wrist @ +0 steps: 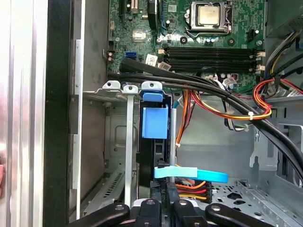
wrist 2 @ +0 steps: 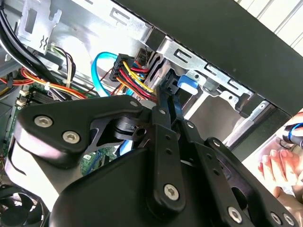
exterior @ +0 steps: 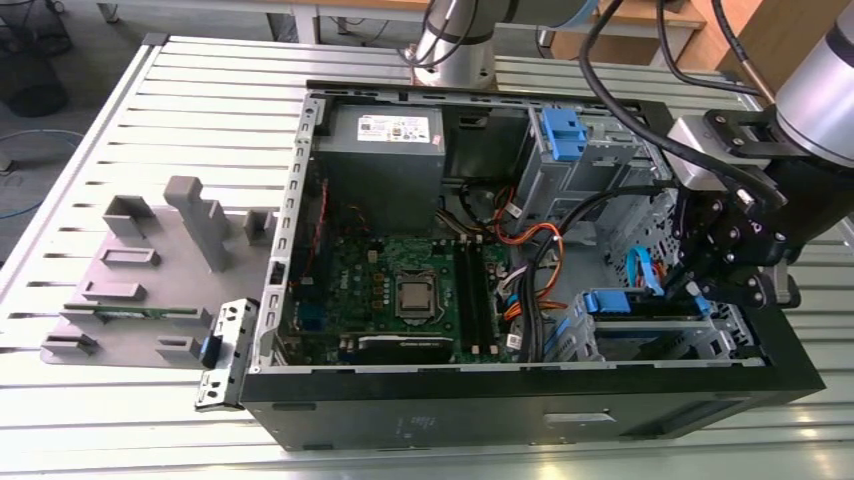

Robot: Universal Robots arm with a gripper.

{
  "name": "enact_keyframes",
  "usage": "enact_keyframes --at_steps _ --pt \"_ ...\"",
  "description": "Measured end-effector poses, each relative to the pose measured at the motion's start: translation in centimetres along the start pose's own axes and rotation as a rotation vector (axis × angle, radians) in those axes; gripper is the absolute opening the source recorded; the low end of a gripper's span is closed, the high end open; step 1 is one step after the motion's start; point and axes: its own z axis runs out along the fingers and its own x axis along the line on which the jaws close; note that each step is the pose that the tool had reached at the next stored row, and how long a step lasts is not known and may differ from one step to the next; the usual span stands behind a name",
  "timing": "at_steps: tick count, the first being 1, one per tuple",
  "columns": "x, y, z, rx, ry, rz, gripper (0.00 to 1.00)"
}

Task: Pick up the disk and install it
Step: 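Insert the second disk wire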

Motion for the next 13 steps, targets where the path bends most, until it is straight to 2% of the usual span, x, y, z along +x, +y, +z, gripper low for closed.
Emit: enact_keyframes --at_steps 1,2,3,8,10,13 --pt "-0.01 0.00 0.08 0.0000 -0.0019 0.000 0.18" --pt "-0.01 0.00 0.08 0.0000 -0.0014 0.000 0.18" --pt "0.00 0.00 0.06 0.0000 -0.0008 0.000 0.24" --pt "0.00 0.00 -0.01 0.0001 0.0003 0.000 0.24" --pt "0.01 0.00 -0.32 0.0000 0.0000 0.000 0.24" --pt "0.04 0.00 -1.23 0.0001 0.0004 0.000 0.24"
